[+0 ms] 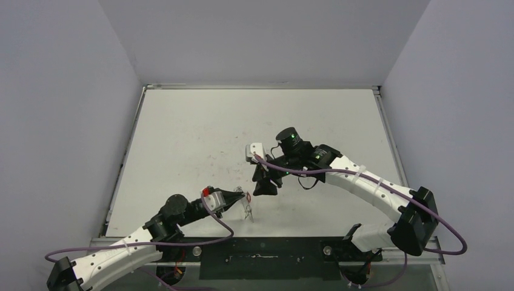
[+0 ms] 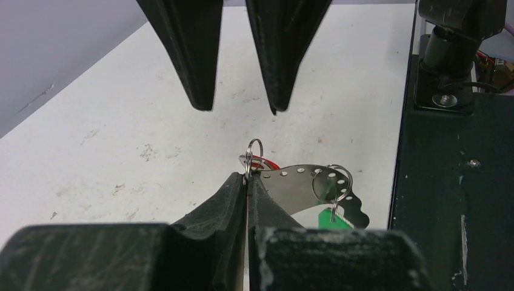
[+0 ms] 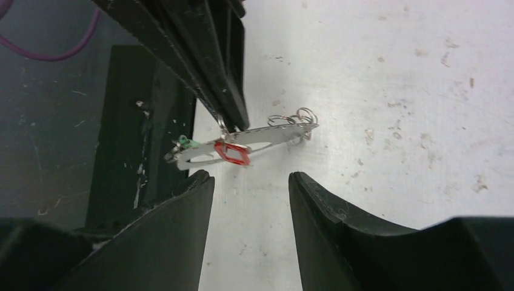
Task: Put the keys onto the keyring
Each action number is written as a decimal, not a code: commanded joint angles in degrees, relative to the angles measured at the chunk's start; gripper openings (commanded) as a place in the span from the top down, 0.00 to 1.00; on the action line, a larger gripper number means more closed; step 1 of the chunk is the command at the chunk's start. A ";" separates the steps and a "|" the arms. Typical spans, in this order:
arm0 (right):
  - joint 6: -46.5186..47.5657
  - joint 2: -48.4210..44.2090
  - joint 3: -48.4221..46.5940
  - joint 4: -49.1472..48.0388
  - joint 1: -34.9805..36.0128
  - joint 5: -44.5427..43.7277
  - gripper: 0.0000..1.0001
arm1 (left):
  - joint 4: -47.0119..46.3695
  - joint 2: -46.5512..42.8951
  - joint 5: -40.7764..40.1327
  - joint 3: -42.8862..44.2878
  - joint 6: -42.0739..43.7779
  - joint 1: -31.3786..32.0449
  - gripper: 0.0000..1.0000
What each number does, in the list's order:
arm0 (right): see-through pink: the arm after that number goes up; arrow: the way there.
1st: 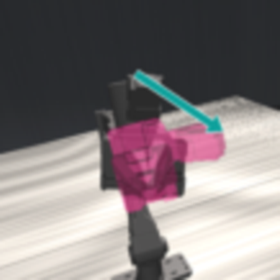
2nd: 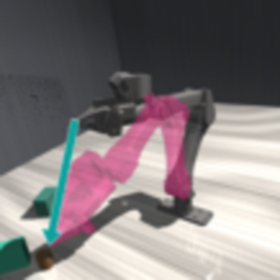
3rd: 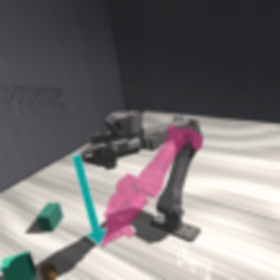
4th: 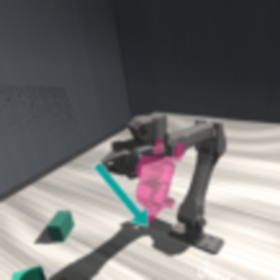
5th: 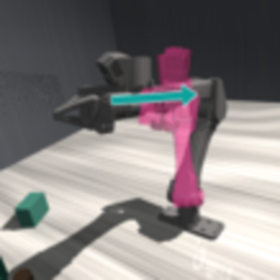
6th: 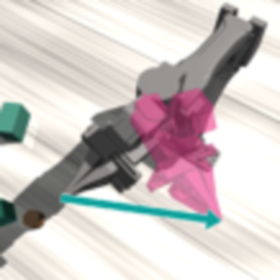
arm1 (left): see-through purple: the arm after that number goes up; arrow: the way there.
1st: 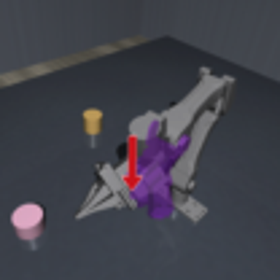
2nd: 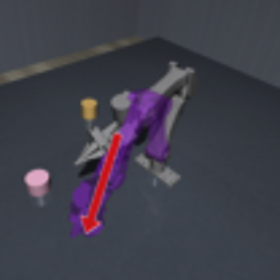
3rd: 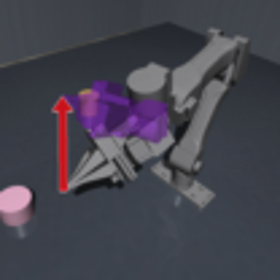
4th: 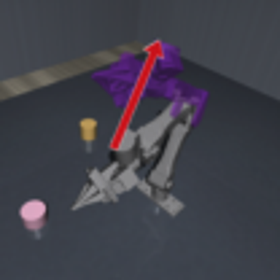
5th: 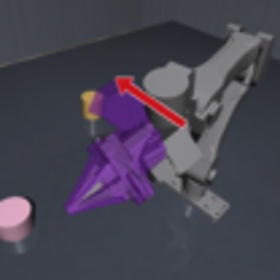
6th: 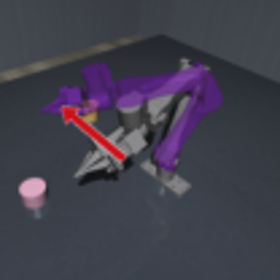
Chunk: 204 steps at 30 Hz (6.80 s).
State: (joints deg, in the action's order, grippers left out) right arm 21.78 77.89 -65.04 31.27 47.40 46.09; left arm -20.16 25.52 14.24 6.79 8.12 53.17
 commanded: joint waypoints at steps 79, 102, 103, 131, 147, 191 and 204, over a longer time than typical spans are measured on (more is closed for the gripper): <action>-14.42 -13.79 14.53 -26.19 -2.24 -6.08 0.19 | -2.22 -4.10 -1.40 2.08 -0.78 -0.08 1.00; -21.78 -20.63 26.02 -41.08 -4.68 -11.60 0.00 | 15.56 -3.66 -6.49 10.33 -0.13 -0.07 1.00; -21.78 -20.85 26.16 -40.60 -4.69 -11.89 0.00 | 16.35 -3.02 -6.69 11.16 -0.19 -0.05 1.00; -18.37 -29.88 29.20 -33.37 -4.86 -21.64 0.00 | 6.56 27.23 -16.91 20.20 -5.04 -0.16 1.00; -16.95 -30.25 27.95 -30.05 -4.95 -23.79 0.00 | 1.04 34.91 -3.68 22.96 -6.32 -9.09 1.00; -39.84 -25.24 31.32 -39.73 -25.15 -25.97 0.00 | 4.02 15.72 -8.37 15.87 -28.65 -38.80 0.03; -41.52 -20.87 29.78 -30.72 -27.88 -33.80 0.00 | 27.90 16.46 -17.59 17.92 -50.09 -38.81 0.03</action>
State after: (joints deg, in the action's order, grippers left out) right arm -18.70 55.42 -33.41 -2.81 19.86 18.00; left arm -0.21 40.93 0.12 22.92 -34.98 14.74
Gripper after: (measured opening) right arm 0.999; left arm 0.971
